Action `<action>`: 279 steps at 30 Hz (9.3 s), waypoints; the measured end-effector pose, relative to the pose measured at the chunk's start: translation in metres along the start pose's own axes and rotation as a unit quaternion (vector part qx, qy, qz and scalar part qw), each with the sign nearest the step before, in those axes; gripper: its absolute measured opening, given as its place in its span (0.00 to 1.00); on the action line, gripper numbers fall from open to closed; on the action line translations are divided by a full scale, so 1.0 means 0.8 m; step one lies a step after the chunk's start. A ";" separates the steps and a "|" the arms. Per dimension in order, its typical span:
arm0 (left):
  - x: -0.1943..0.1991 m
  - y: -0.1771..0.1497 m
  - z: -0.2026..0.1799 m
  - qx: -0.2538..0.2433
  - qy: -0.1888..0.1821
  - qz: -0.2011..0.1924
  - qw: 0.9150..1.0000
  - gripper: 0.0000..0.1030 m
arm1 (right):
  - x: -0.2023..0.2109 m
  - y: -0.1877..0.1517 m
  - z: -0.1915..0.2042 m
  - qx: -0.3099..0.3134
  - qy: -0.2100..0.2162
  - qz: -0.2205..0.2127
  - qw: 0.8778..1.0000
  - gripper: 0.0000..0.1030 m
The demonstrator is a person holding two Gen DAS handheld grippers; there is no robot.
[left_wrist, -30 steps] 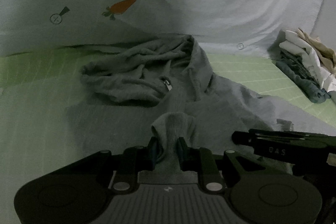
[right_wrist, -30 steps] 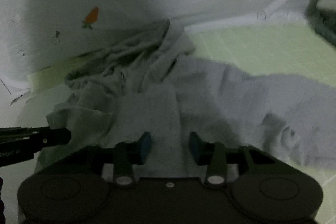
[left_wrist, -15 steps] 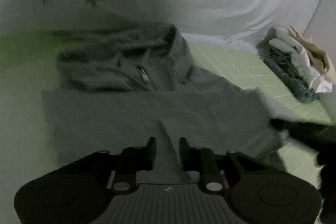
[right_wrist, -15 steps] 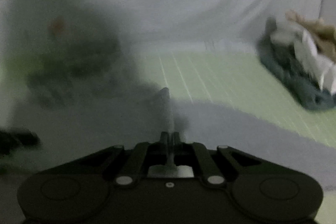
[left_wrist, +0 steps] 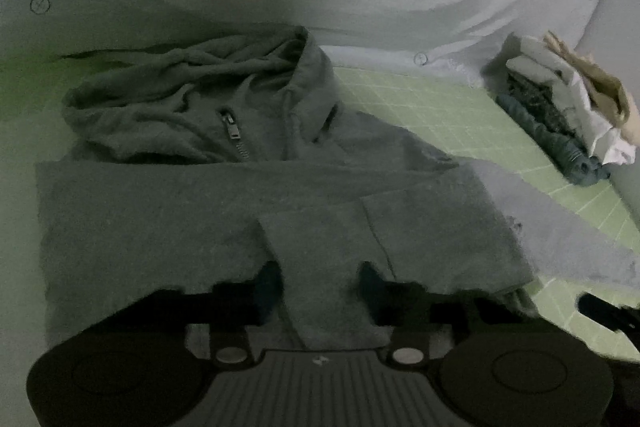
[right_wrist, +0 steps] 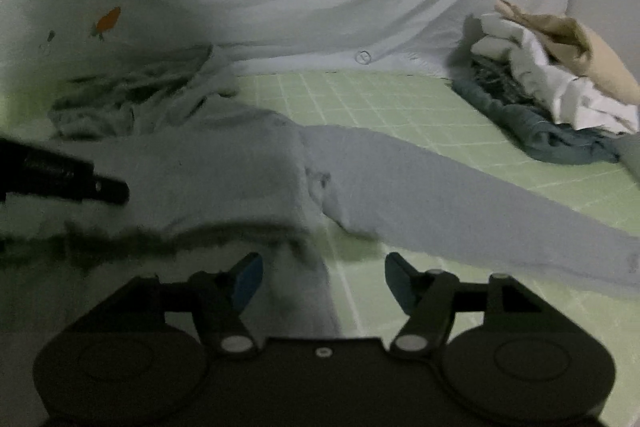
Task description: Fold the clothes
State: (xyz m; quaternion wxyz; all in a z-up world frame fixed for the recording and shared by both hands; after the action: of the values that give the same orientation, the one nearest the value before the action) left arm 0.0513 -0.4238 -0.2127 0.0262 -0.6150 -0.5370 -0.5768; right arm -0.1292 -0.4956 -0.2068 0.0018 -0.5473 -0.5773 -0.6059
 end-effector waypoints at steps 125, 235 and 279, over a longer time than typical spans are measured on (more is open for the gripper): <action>0.058 -0.022 -0.059 0.012 0.124 -0.154 0.980 1.00 | -0.040 -0.079 -0.130 -0.107 -0.018 -0.022 0.994 1.00; 0.125 -0.001 0.136 0.096 0.148 -0.123 0.977 0.90 | -0.002 0.012 0.027 -0.066 -0.068 -0.043 0.995 1.00; 0.112 -0.045 0.195 0.122 0.201 -0.087 0.968 0.90 | -0.085 0.066 0.063 0.013 0.091 -0.020 0.996 0.49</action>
State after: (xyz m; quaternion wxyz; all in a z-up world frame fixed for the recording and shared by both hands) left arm 0.1112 -0.2507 -0.2196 0.1580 -0.4295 -0.6382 -0.6191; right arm -0.0352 -0.5211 -0.2287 0.0493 -0.4785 -0.5931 -0.6457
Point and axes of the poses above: each gripper's, at about its wrist camera, not at the fingertips, and x roughly against the way its jaws point, z to its left, y to its top, the point moved 10 cm from there along -x, roughly the way its jaws point, and after that the axes turned 13 degrees about x, right-handed, at the moved point
